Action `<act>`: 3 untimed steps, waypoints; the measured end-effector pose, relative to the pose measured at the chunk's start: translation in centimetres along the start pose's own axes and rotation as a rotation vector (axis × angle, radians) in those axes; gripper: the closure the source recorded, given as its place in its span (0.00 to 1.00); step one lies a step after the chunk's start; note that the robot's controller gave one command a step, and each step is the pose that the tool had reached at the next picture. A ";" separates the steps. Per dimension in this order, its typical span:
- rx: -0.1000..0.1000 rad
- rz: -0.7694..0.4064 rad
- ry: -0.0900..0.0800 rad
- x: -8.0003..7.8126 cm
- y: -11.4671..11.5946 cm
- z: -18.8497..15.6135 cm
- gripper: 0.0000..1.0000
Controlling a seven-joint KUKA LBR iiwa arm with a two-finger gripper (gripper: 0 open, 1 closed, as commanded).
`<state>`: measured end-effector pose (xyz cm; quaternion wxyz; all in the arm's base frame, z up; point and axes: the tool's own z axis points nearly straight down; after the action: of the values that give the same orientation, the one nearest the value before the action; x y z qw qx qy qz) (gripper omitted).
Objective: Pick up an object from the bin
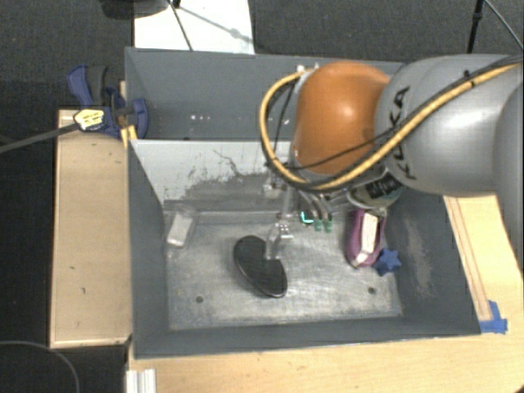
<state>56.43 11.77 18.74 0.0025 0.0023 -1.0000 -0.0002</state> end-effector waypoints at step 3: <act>-0.005 0.024 -0.018 3.8 3.2 11.2 1.00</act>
Offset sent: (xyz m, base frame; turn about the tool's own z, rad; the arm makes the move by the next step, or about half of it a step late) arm -0.0038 0.0007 -0.1174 -0.2072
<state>52.53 15.00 7.58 -0.0066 -0.0096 -0.9999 -0.0027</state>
